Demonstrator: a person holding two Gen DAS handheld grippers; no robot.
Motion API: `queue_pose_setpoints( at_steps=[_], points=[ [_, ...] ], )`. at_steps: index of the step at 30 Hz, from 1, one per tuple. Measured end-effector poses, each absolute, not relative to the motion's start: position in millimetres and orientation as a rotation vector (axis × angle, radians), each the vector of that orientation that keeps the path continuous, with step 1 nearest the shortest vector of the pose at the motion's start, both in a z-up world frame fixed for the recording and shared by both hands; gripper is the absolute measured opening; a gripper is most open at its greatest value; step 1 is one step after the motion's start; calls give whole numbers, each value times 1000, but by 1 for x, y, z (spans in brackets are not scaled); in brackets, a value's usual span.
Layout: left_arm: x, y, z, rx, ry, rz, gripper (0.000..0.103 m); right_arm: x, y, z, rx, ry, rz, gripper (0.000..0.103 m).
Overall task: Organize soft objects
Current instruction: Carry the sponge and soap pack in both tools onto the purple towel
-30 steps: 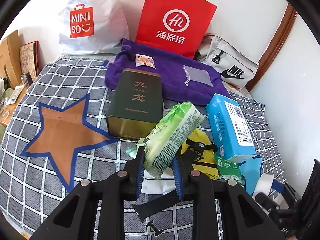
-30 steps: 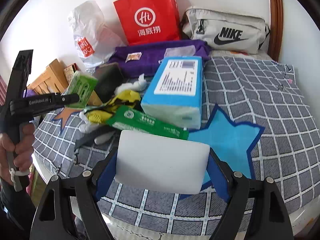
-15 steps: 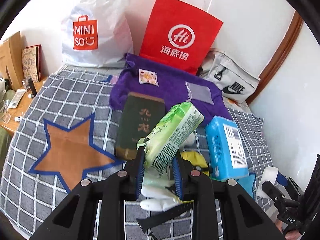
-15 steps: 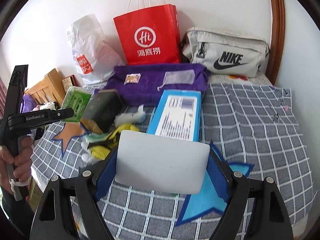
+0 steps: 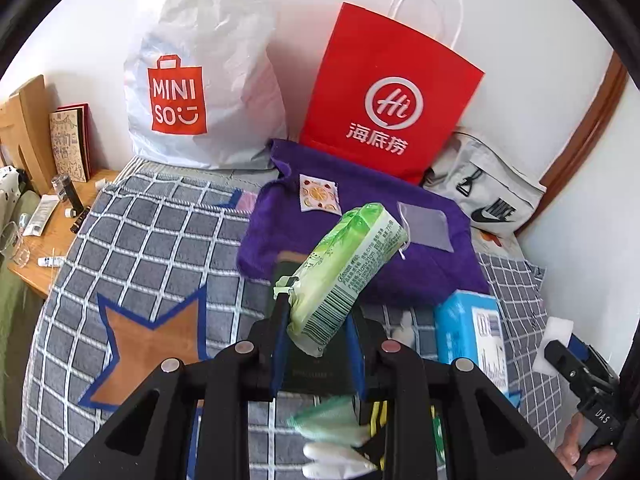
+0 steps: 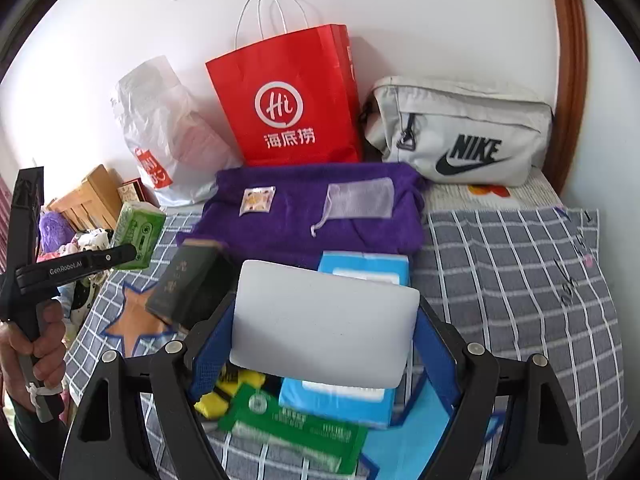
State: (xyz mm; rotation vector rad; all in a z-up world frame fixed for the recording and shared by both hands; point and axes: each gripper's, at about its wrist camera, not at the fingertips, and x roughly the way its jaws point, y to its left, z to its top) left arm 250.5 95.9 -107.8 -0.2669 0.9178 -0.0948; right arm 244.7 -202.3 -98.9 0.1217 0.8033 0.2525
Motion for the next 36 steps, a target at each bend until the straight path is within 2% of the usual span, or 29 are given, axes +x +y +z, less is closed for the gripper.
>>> queue_pose_setpoints(
  at_steps=[26,36],
  points=[
    [375,95,-147,-268,1036,-48,25,399,-188,-110,109,846,293,83],
    [401,90,-177,-223,1087,-20,25,437,-184,-150,117,943,324,83]
  ],
)
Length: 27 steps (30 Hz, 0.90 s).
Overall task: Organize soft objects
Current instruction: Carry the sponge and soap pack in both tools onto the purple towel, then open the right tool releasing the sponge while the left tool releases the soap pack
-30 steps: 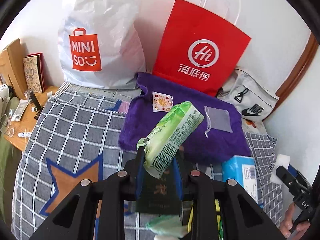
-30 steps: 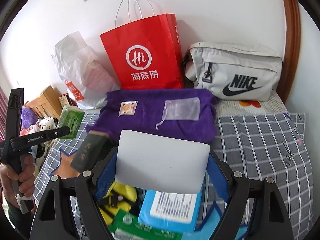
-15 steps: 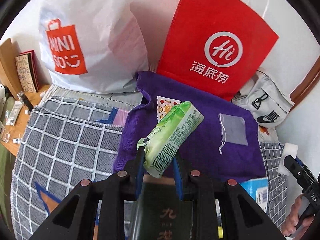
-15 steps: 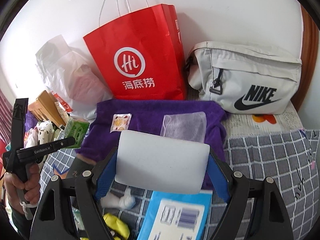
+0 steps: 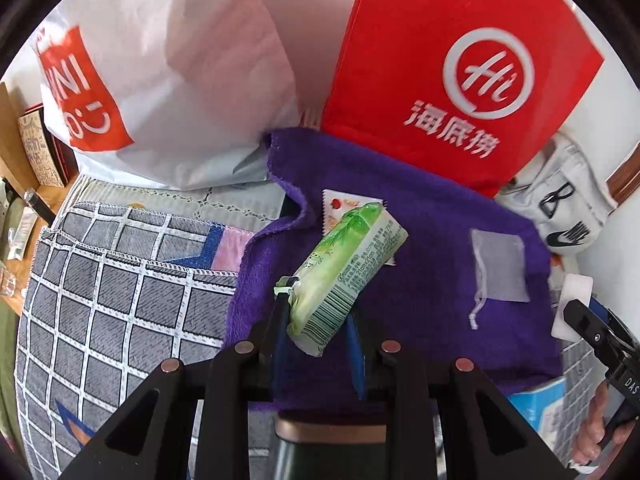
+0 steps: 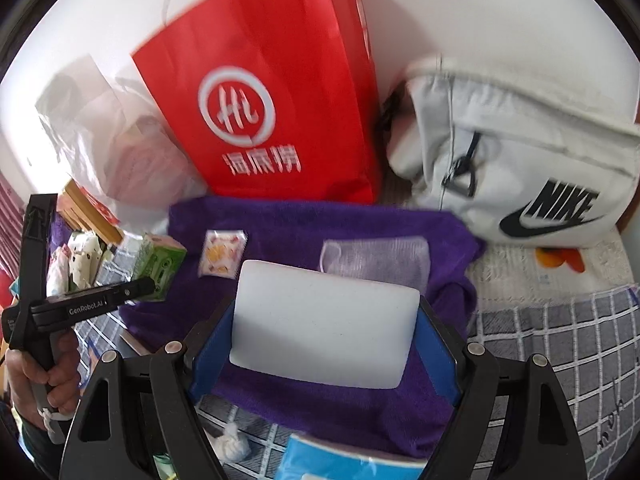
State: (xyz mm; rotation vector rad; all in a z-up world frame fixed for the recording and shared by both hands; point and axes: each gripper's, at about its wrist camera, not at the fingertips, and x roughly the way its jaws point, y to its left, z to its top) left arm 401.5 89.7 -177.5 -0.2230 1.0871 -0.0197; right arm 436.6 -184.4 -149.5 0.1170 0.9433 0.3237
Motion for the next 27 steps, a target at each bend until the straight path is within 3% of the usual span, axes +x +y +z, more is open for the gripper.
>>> queue_pose_setpoints(
  at_steps=[17,25,27],
  points=[
    [414,80,-194,-200,1118,-31,29,461,-183,-198,80,1087,303,83],
    [417,79,-203,-222,1152,-54,41,465,-183,-202,96,1116,312,86],
    [417,76,-203,-235,1155,-73,52,465,-182,-201,100,1113,320,89]
  ],
)
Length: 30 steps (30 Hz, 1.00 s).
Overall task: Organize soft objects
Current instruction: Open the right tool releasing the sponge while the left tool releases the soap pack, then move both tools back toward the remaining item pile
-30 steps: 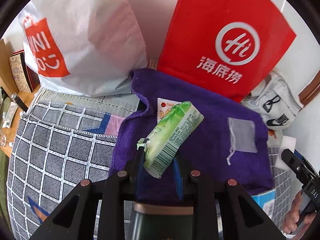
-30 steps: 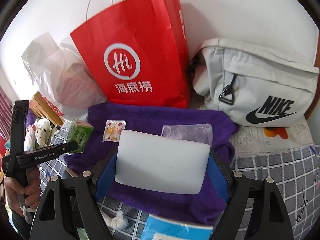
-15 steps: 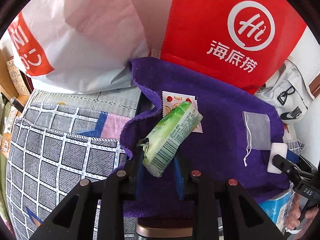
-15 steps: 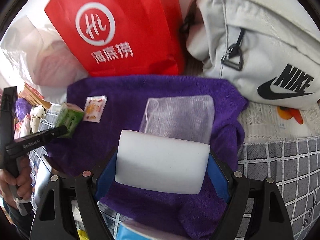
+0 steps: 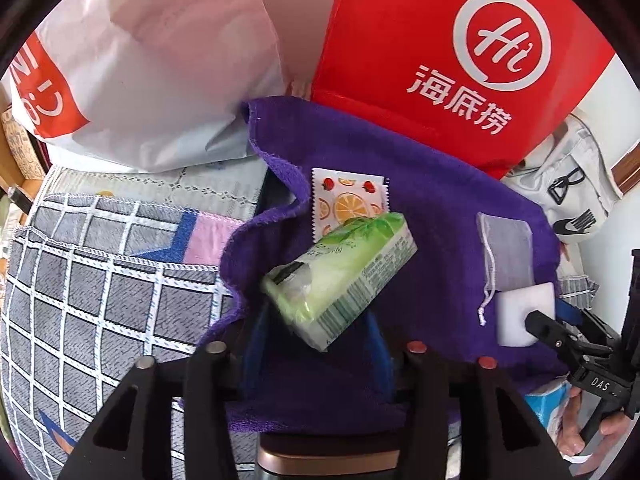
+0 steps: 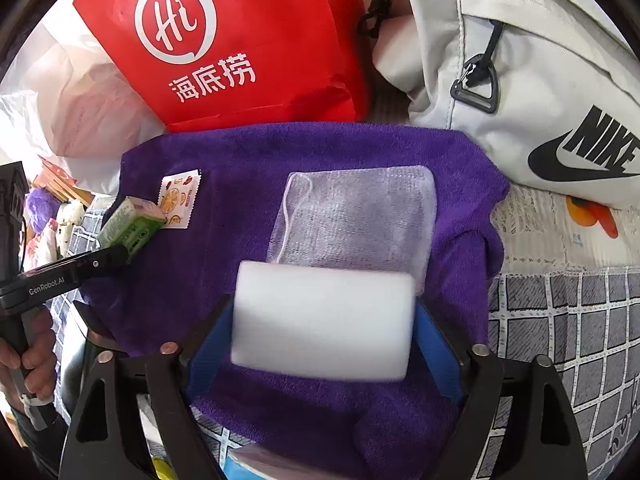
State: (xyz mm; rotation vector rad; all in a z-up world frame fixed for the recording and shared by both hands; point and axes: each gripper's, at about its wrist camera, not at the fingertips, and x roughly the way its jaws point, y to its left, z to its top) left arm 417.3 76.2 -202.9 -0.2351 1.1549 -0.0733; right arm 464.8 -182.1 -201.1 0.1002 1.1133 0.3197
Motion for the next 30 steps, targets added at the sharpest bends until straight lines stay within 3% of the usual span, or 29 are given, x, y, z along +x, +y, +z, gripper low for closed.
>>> queue_pose_setpoints(
  at_steps=[2,5,18,30],
  points=[
    [417,73,-202,-231,1157,-94,62,463,-181,-197,95,1099,329,89],
    [412,68,-195,-209,1140,-99,67,456,-180,-186,81,1065,331,89],
    [361,87,-155,-226,1057,-90,67,392,-175,-138,61,902,271,89],
    [279,104,-127,-239,977,-117,67,282,-161,-130,64,913,334,85]
  ],
)
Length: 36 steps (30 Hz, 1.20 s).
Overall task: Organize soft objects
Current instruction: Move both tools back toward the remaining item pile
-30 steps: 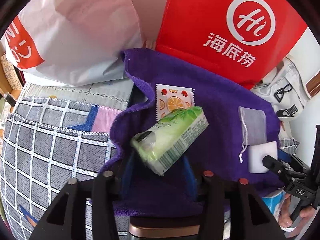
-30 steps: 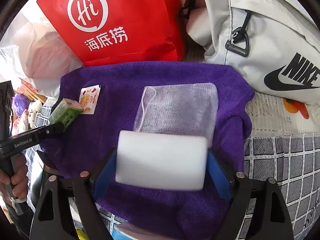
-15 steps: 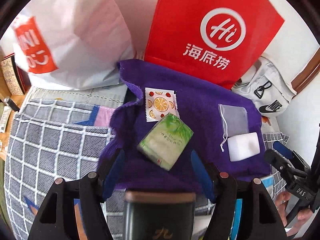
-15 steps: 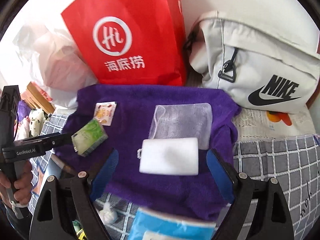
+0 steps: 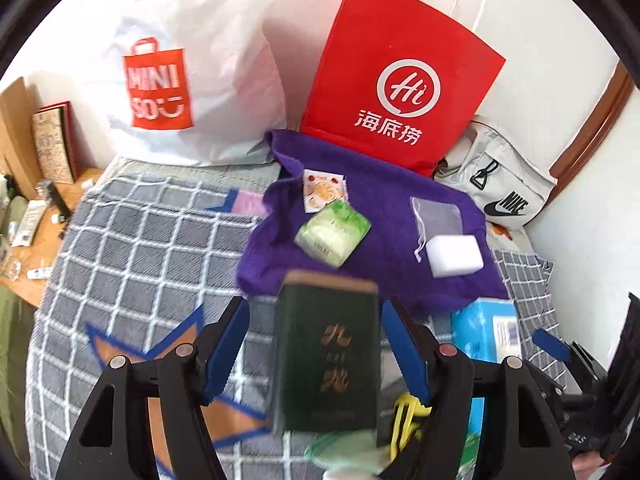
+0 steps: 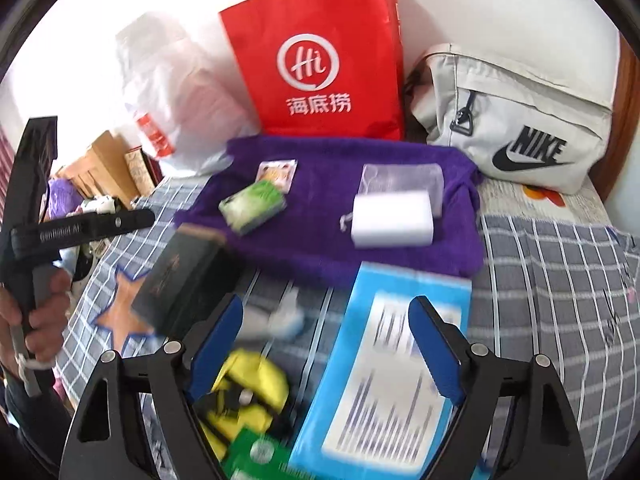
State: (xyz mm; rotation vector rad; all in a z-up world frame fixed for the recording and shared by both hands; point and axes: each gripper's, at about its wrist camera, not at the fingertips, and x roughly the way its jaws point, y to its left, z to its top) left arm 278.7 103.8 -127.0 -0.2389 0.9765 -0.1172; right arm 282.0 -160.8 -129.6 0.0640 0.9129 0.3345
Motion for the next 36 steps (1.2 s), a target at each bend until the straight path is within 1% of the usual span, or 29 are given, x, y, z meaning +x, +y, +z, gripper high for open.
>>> queue_pose_setpoints(
  at_steps=[3,5,9,11,18,25,28,30,31,33,34,35,36],
  points=[
    [259,105,-127,-217,981,-114,67,255,-166,-131,93,906,338,84],
    [246,107,-127,-213,980,-106,67,239,-169,-133,91,911,339,77],
    [223,111,-129,-239,970,-99,67,212,-171,-138,68,913,341,68],
    [214,111,-133,-254,974,-97,66,199,-169,-144,37,915,348,61],
    [188,104,-138,-259,979,-114,66,159,-158,-167,-69,909,399,60],
    [172,96,-144,-235,987,-126,67,160,-144,-200,-189,918,333,60],
    [167,97,-149,-235,989,-120,67,166,-139,-213,-253,918,283,56],
    [166,97,-153,-236,998,-118,67,169,-138,-217,-283,910,260,47],
    [166,97,-154,-235,1004,-116,67,171,-139,-217,-284,908,250,39],
    [165,96,-157,-231,1011,-114,67,169,-145,-213,-245,907,264,34],
    [164,96,-158,-230,1014,-112,67,168,-149,-208,-218,909,271,24],
    [164,95,-158,-229,1016,-110,67,166,-153,-204,-195,911,278,12],
    [164,95,-158,-228,1017,-110,67,164,-158,-198,-150,917,298,10]
  ],
)
